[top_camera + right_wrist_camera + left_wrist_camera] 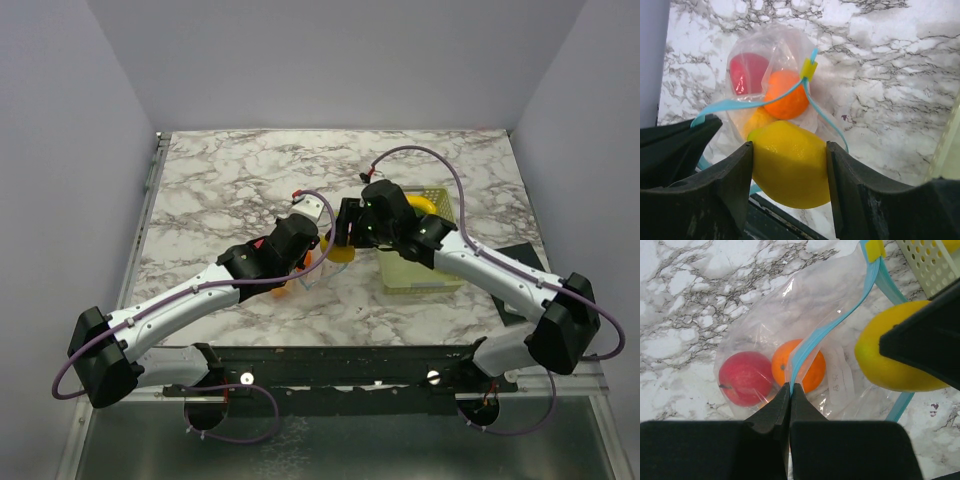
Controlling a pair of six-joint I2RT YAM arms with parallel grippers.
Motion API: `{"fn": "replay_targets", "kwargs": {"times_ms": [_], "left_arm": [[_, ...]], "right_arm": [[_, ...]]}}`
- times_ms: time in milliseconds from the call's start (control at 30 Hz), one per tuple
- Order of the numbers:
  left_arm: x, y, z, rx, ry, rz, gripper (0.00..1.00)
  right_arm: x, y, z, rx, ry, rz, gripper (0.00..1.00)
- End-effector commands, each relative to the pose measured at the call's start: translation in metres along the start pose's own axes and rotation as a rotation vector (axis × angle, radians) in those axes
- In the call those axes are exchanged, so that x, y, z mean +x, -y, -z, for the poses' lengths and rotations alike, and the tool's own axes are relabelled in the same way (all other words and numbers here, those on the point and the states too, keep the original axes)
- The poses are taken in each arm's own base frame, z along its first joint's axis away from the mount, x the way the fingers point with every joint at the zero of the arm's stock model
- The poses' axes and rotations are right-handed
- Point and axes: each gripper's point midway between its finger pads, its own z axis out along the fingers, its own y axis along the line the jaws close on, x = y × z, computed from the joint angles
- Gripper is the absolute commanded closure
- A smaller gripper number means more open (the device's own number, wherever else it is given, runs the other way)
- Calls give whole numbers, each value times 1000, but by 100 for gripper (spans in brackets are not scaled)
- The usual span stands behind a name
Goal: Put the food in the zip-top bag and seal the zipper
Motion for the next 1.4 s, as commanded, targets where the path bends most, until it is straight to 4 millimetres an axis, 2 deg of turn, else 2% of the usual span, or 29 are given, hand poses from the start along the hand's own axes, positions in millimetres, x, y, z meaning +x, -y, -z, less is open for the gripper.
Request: {"fn": "replay_targets", "kwargs": {"times_ms": [0,67,200,300,367,600,733,867,967,1367], "left_arm": [[2,-1,-1,1,-3,7,100],[2,-1,-1,3,-3,7,100],[2,-1,-1,4,-4,6,100],[2,-1,-1,4,-3,7,100],[2,0,-1,4,-3,7,100],[2,-1,0,1,-1,7,100],[2,-1,-1,-1,-3,6,100],[3,-2,-1,-4,-4,6,100],[3,-1,-1,-2,-6,4,100],[3,-1,-1,0,-7,4,100]], "right_arm": [[-22,-19,-15,-31,70,-45,95],[-22,-21,-23,-30,68,-54,99],[-18,-24,-38,-20,43,-60,97],[-15,-27,-43,-22,34,-55,75],[-14,-28,-44,-23,32,-52,63],[-18,-26,-31,-16,58,-43,36],[-24,-24,-18,-10,84,-39,26],[-31,-21,-2,-2,117,-30,24],[-37,-11,13,37,154,-19,24],[-53,67,68,414,259,105,24]]}}
